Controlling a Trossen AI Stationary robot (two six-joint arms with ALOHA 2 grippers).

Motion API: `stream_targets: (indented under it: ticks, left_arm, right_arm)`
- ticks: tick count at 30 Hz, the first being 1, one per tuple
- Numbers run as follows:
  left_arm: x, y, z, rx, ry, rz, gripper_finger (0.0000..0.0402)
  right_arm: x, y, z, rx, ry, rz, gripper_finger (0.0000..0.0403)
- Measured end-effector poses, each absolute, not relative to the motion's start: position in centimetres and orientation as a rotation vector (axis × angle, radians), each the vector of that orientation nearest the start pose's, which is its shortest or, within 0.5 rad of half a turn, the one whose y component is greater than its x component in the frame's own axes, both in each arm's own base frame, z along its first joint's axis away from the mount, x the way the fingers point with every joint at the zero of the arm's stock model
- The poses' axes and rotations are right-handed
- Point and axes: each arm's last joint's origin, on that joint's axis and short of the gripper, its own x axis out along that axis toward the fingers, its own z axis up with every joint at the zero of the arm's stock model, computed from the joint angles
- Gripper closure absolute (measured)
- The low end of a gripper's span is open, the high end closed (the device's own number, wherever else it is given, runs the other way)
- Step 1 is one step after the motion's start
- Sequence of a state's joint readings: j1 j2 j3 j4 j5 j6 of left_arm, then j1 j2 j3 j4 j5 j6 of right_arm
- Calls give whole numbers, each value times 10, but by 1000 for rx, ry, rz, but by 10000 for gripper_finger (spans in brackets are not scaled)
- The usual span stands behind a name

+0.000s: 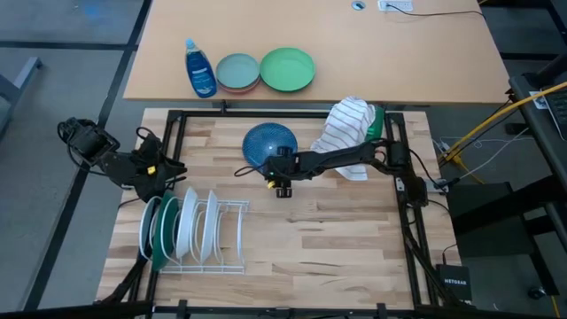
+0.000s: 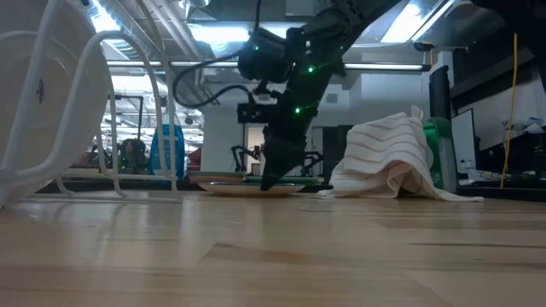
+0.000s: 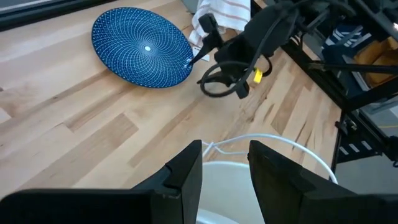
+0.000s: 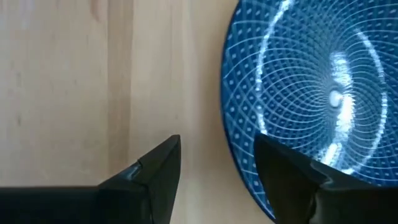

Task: Sort dishes
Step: Put the blue plate in the white dish rack

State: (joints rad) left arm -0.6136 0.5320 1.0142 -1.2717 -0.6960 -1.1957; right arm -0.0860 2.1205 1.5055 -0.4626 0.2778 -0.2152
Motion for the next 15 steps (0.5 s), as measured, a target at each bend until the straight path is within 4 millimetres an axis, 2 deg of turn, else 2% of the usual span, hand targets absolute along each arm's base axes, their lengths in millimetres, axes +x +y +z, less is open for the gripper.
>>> stream_targets:
  ticks: [8,15]
  left_arm:
    - [47,-11,340,-655,484,418,282]
    - [48,-11,338,-644,489,419,282]
  right_arm:
    - [441,-49,129,-431,1152,-287,196]
    - [445,-52,127,-499,1126,-320,196]
